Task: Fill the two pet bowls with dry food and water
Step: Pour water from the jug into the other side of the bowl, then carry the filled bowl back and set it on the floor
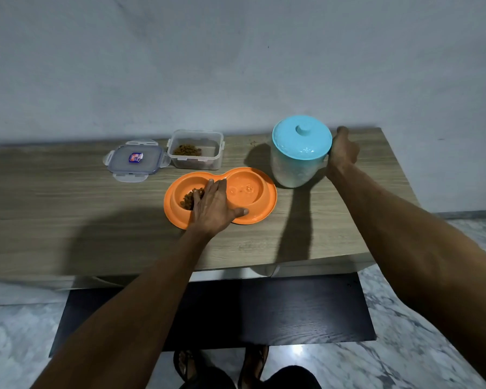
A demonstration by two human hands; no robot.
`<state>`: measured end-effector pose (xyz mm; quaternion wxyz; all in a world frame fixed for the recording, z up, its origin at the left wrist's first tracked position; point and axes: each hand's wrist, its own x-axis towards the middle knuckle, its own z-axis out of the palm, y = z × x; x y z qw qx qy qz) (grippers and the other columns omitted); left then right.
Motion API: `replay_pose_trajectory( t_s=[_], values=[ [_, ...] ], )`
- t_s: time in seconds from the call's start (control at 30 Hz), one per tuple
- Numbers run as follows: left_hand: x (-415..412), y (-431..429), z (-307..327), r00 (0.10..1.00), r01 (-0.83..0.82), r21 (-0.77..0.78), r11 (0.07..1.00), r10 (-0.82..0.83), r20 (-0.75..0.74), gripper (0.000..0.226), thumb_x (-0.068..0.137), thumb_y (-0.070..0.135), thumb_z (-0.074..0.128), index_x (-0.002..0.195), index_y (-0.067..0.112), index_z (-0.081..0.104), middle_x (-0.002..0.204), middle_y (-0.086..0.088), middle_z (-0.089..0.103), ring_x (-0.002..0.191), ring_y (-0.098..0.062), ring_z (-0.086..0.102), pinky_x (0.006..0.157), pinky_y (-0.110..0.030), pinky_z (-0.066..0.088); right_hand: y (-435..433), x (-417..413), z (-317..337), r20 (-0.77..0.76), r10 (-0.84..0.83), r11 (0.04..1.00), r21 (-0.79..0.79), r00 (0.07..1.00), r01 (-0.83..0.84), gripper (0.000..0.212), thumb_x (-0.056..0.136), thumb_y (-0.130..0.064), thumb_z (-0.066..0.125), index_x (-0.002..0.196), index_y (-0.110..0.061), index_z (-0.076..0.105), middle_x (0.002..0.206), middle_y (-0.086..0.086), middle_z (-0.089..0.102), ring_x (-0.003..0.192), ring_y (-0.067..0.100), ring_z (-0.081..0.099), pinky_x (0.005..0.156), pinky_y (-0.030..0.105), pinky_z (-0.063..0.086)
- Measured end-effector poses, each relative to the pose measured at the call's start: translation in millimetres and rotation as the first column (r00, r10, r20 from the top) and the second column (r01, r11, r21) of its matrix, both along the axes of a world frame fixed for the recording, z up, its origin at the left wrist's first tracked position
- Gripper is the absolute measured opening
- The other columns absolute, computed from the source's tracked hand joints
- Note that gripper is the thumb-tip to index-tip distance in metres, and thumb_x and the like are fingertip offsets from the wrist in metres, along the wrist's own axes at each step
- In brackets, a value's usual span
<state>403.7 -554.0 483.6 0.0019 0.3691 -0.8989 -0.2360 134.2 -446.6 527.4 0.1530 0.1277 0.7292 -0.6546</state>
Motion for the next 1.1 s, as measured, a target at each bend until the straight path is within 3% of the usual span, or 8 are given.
replay_pose_trajectory(
  t_s=[0.07, 0.13, 0.2, 0.3, 0.47, 0.63, 0.87, 1.1],
  values=[
    [5, -1, 0, 0.998, -0.031, 0.009, 0.999, 0.032, -0.062, 0.094, 0.081, 0.063, 0.063, 0.152, 0.012, 0.028, 0.159, -0.009, 0.032, 0.152, -0.029, 0.015, 0.118, -0.058, 0.009, 5, 2, -5, -0.033, -0.016, 0.996, 0.091, 0.999, 0.019, 0.041, 0.093, -0.041, 0.035, 0.075, -0.014, 0.061, 0.090, 0.006, 0.066, 0.088, 0.027, 0.062, 0.090, 0.044, 0.053],
    [12, -4, 2, 0.988, -0.086, -0.019, 0.996, 0.083, -0.130, 0.088, 0.084, 0.065, 0.058, 0.149, 0.012, 0.032, 0.156, -0.010, 0.036, 0.150, -0.030, 0.022, 0.116, -0.059, 0.015, 12, 9, -14, -0.021, -0.057, 0.988, 0.139, 0.998, 0.059, 0.048, 0.099, -0.035, 0.028, 0.104, -0.006, 0.066, 0.115, 0.014, 0.067, 0.108, 0.032, 0.062, 0.100, 0.047, 0.047],
    [22, -10, 6, 0.967, -0.177, -0.062, 0.982, 0.162, -0.198, 0.080, 0.088, 0.061, 0.055, 0.146, 0.009, 0.037, 0.152, -0.013, 0.042, 0.145, -0.030, 0.031, 0.114, -0.055, 0.024, 20, 30, -16, 0.015, -0.100, 0.976, 0.195, 0.995, 0.095, 0.045, 0.101, -0.029, 0.033, 0.126, -0.001, 0.057, 0.131, 0.018, 0.059, 0.118, 0.034, 0.057, 0.103, 0.047, 0.045],
    [40, -28, 10, 0.906, -0.370, -0.033, 0.928, 0.353, -0.233, 0.075, 0.091, 0.054, 0.054, 0.147, 0.007, 0.036, 0.152, -0.016, 0.040, 0.142, -0.032, 0.036, 0.110, -0.049, 0.033, 23, 70, -22, 0.100, -0.066, 0.957, 0.288, 0.993, 0.035, 0.048, 0.096, -0.023, 0.048, 0.138, 0.000, 0.046, 0.142, 0.021, 0.049, 0.125, 0.039, 0.053, 0.104, 0.044, 0.044],
    [64, -64, 1, 0.811, -0.571, 0.143, 0.809, 0.582, -0.054, 0.071, 0.087, 0.057, 0.056, 0.129, 0.000, 0.053, 0.133, -0.025, 0.054, 0.123, -0.043, 0.051, 0.100, -0.049, 0.045, 5, 126, -40, 0.147, 0.217, 0.890, 0.376, 0.965, -0.258, 0.063, 0.090, -0.049, 0.052, 0.133, -0.004, 0.054, 0.137, 0.021, 0.054, 0.121, 0.041, 0.055, 0.102, 0.044, 0.048],
    [79, -84, -24, 0.799, -0.575, 0.321, 0.752, 0.601, 0.024, 0.078, 0.063, 0.076, 0.056, 0.099, 0.007, 0.068, 0.101, -0.019, 0.071, 0.088, -0.041, 0.069, 0.081, -0.046, 0.059, -17, 164, -37, 0.166, 0.378, 0.739, 0.539, 0.911, -0.405, 0.069, 0.085, -0.056, 0.060, 0.131, -0.005, 0.059, 0.139, 0.019, 0.052, 0.124, 0.040, 0.054, 0.101, 0.041, 0.046],
    [84, -116, -55, 0.832, -0.515, 0.450, 0.729, 0.552, 0.058, 0.062, 0.051, 0.068, 0.064, 0.084, 0.016, 0.064, 0.088, -0.012, 0.073, 0.076, -0.034, 0.072, 0.072, -0.046, 0.062, -21, 185, -42, 0.168, 0.238, 0.802, 0.522, 0.957, -0.291, 0.066, 0.077, -0.052, 0.070, 0.123, -0.006, 0.062, 0.127, 0.019, 0.061, 0.112, 0.040, 0.060, 0.092, 0.052, 0.056],
    [89, -86, -29, 0.861, -0.471, 0.478, 0.742, 0.504, 0.066, 0.059, 0.054, 0.065, 0.063, 0.089, 0.017, 0.066, 0.079, -0.008, 0.073, 0.069, -0.031, 0.073, 0.071, -0.045, 0.062, 16, 208, -38, 0.134, 0.111, 0.839, 0.519, 0.985, -0.165, 0.058, 0.079, -0.051, 0.071, 0.116, -0.006, 0.066, 0.121, 0.018, 0.065, 0.112, 0.038, 0.060, 0.095, 0.042, 0.052]
  ],
)
